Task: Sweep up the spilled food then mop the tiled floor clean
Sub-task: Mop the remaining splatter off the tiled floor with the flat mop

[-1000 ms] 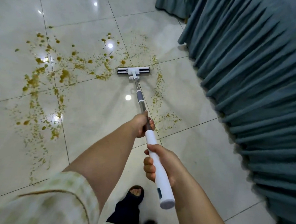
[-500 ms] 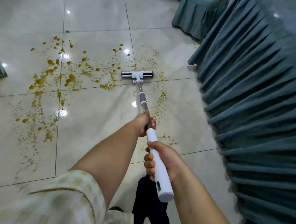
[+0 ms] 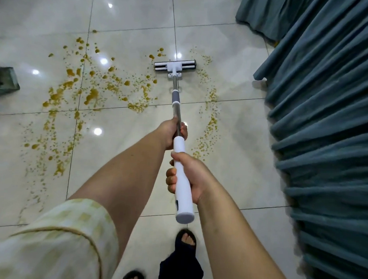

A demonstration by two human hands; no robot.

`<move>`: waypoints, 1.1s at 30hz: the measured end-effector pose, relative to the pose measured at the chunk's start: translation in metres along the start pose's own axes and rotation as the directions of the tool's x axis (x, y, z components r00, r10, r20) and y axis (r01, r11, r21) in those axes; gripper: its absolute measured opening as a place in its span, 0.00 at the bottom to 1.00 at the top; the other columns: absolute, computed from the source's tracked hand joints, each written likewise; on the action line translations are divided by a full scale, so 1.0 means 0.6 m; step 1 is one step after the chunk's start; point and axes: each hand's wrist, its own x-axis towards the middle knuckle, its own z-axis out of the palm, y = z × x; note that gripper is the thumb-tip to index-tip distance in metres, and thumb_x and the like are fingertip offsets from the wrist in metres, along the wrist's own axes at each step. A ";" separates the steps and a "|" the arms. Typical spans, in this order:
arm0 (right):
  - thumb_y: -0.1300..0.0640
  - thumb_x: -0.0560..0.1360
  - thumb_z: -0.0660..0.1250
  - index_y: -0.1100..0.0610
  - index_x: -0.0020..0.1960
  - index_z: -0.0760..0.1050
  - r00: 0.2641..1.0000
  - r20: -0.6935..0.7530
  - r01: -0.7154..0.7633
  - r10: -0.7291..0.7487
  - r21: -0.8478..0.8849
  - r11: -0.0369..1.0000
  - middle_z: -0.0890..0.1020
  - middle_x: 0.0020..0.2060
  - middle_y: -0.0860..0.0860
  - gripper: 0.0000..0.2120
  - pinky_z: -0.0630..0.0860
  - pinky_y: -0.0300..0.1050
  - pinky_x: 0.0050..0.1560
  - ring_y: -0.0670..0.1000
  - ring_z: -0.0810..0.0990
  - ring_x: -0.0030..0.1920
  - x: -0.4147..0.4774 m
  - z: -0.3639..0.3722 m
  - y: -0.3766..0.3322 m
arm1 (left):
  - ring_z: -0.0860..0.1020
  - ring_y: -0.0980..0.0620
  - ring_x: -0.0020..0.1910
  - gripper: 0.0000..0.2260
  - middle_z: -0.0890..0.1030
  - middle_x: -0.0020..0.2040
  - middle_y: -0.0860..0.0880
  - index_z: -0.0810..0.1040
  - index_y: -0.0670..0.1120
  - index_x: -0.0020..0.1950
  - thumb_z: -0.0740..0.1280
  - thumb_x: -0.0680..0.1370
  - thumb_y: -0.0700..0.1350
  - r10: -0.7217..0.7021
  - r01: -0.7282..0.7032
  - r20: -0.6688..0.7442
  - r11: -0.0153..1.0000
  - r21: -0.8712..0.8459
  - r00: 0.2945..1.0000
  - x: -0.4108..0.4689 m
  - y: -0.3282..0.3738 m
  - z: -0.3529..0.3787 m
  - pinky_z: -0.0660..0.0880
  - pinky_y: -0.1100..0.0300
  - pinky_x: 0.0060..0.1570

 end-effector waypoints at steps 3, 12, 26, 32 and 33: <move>0.53 0.77 0.65 0.57 0.46 0.66 1.000 -0.011 -0.004 0.004 -0.013 1.000 0.69 0.27 0.52 0.10 0.67 0.37 0.22 0.50 0.68 0.22 -0.018 -0.012 0.032 | 0.68 0.53 0.18 0.15 0.69 0.29 0.47 0.68 0.41 0.43 0.57 0.83 0.50 -0.047 0.047 0.006 0.999 0.007 0.999 -0.014 -0.031 -0.019 0.68 0.69 0.20; 0.53 0.77 0.65 0.57 0.46 0.65 0.999 -0.031 -0.040 0.040 0.028 0.999 0.69 0.26 0.52 0.10 0.66 0.37 0.22 0.50 0.67 0.21 -0.112 0.008 0.239 | 0.66 0.54 0.20 0.15 0.69 0.32 0.47 0.66 0.43 0.42 0.54 0.83 0.52 -0.115 0.119 -0.033 0.981 0.151 0.993 -0.161 -0.145 -0.131 0.67 0.68 0.20; 0.54 0.77 0.64 0.57 0.44 0.66 0.998 -0.060 -0.021 0.028 0.121 0.992 0.70 0.26 0.51 0.09 0.67 0.35 0.22 0.49 0.68 0.20 -0.253 0.125 0.693 | 0.67 0.54 0.20 0.11 0.68 0.32 0.47 0.65 0.43 0.44 0.58 0.82 0.48 -0.117 0.122 -0.037 0.951 0.283 0.992 -0.444 -0.352 -0.441 0.67 0.67 0.20; 0.64 0.74 0.66 0.59 0.41 0.69 0.998 -0.064 -0.015 0.017 0.033 0.999 0.70 0.24 0.50 0.06 0.68 0.40 0.31 0.47 0.68 0.20 -0.304 0.115 0.848 | 0.68 0.55 0.21 0.10 0.68 0.31 0.49 0.66 0.44 0.45 0.67 0.79 0.45 -0.191 0.162 0.066 0.935 0.314 0.979 -0.550 -0.448 -0.530 0.69 0.66 0.21; 0.65 0.74 0.65 0.60 0.40 0.69 0.998 -0.060 -0.008 0.010 0.036 0.999 0.70 0.24 0.50 0.06 0.67 0.40 0.32 0.47 0.68 0.20 -0.316 0.112 0.872 | 0.68 0.55 0.21 0.10 0.68 0.31 0.49 0.66 0.44 0.45 0.66 0.79 0.45 -0.190 0.157 0.072 0.932 0.326 0.979 -0.566 -0.466 -0.543 0.70 0.66 0.22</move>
